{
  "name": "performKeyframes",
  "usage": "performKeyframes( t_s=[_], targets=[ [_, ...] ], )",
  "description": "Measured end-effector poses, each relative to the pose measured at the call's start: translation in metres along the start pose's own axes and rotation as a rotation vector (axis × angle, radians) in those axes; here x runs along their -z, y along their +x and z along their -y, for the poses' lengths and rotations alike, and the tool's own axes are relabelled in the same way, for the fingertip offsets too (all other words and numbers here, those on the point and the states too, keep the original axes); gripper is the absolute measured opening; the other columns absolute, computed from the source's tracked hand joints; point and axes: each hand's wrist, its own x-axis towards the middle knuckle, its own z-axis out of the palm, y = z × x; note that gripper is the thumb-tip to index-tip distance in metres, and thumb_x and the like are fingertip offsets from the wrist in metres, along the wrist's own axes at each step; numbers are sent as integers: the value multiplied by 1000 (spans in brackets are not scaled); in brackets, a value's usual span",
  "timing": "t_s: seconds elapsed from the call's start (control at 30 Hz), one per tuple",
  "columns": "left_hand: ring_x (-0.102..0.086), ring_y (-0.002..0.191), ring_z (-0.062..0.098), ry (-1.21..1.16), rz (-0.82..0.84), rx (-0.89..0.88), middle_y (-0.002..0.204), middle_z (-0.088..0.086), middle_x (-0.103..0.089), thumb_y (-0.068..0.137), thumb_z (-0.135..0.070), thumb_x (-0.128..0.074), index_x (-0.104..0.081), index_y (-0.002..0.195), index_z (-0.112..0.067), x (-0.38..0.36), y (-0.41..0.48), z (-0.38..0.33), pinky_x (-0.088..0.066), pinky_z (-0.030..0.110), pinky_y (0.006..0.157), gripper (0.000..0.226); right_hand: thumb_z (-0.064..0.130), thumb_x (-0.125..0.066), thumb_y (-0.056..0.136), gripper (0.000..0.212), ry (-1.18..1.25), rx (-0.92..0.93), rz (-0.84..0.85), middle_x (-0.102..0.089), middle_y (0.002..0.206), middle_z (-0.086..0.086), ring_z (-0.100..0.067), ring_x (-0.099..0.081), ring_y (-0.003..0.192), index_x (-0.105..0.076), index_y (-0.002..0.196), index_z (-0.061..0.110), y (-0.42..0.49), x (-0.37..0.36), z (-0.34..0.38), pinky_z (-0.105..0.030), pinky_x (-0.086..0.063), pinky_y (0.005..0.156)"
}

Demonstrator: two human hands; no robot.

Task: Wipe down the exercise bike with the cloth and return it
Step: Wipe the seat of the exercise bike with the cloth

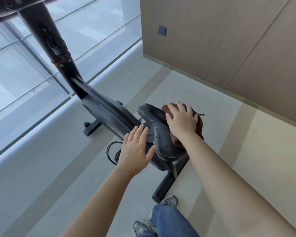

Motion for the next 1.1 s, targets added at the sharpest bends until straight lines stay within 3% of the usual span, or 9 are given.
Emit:
performKeyframes(
  t_s=[0.13,0.3,0.43,0.6,0.77,0.9,1.1],
  targets=[
    [-15,139,23,24,6,-11,151,5,-24,92,-49,-36,-25,143,-14,2,17,1,-6,37,112,63,44,-34,94,49,-7,-72,41,-19,154,-2,-34,-10,139,-25,141,36,7,3,1,-63,-13,106],
    [-13,140,24,34,28,-39,152,7,-22,92,-46,-38,-25,143,-13,0,36,12,-10,42,113,62,54,-41,88,58,-26,94,84,-16,155,-4,-31,-10,141,-23,142,37,5,10,-18,-60,-10,108],
    [-12,140,25,36,54,-75,152,9,-20,92,-44,-41,-27,143,-11,-1,50,21,-9,40,112,61,50,-43,89,55,-5,107,30,-20,154,0,-26,-12,141,-29,140,36,-4,7,-21,-53,-20,110],
    [-16,139,29,37,96,-207,151,14,-20,92,-40,-45,-29,141,-8,2,74,37,-12,43,112,61,42,-51,85,56,51,-48,-120,-29,151,-3,-30,-19,139,-37,138,32,-37,-5,-2,-55,-27,106],
    [-27,134,35,34,100,-363,146,19,-31,89,-36,-56,-37,136,-3,8,100,55,-20,46,109,60,34,-59,81,52,-12,-294,-343,-47,139,-15,-41,-40,127,-52,130,21,-75,-30,43,-54,-47,89],
    [-27,135,35,44,153,-485,146,18,-32,90,-36,-54,-36,137,-4,11,120,65,-22,48,108,60,34,-53,85,50,-81,-423,-310,-44,141,-15,-43,-38,128,-48,133,22,-61,-27,56,-55,-43,92],
    [-20,138,30,69,209,-622,149,14,-28,92,-37,-48,-29,141,-7,7,136,72,-17,44,111,61,41,-36,92,50,-83,-488,-143,-22,153,-7,-36,-14,139,-29,141,30,-9,-18,52,-57,-29,103]
  ],
)
